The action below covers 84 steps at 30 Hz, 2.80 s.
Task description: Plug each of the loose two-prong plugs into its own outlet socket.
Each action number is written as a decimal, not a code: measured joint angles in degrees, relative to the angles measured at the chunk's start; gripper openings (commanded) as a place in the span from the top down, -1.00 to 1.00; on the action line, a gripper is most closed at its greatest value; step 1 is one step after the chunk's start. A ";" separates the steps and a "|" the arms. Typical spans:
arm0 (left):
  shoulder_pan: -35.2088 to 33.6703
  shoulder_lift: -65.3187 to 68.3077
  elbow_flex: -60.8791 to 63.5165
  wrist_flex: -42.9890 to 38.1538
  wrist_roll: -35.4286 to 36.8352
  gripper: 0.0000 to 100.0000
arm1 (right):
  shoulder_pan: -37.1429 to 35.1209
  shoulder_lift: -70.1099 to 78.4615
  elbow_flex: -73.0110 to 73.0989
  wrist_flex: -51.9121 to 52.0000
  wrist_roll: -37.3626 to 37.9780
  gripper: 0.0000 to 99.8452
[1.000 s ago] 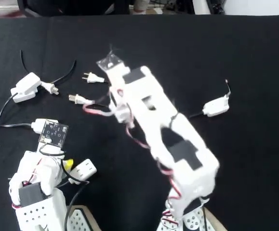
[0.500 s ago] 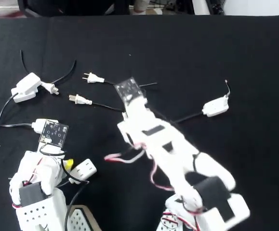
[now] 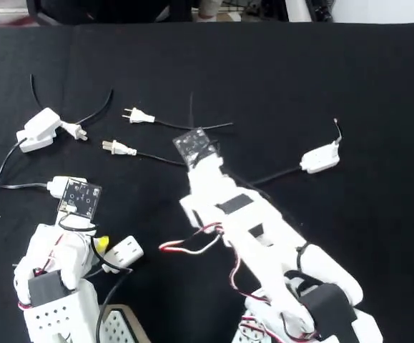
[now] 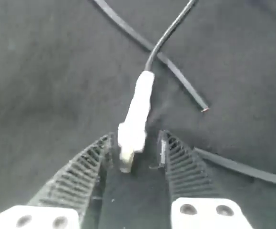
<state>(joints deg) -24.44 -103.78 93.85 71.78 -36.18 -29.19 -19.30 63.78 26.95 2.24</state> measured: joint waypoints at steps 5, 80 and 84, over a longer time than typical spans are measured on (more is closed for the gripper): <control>0.00 0.00 0.00 0.00 0.00 0.34 | -0.35 0.00 -0.09 0.62 -0.18 0.96; 0.00 0.00 0.00 0.00 0.00 0.34 | 0.70 67.87 -100.66 71.91 -8.79 0.83; 0.00 0.00 0.00 0.00 0.00 0.34 | 0.70 67.87 -100.84 72.00 -8.09 0.83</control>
<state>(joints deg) -24.44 -103.78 93.85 71.78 -36.18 -28.48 48.57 -37.05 98.95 -5.85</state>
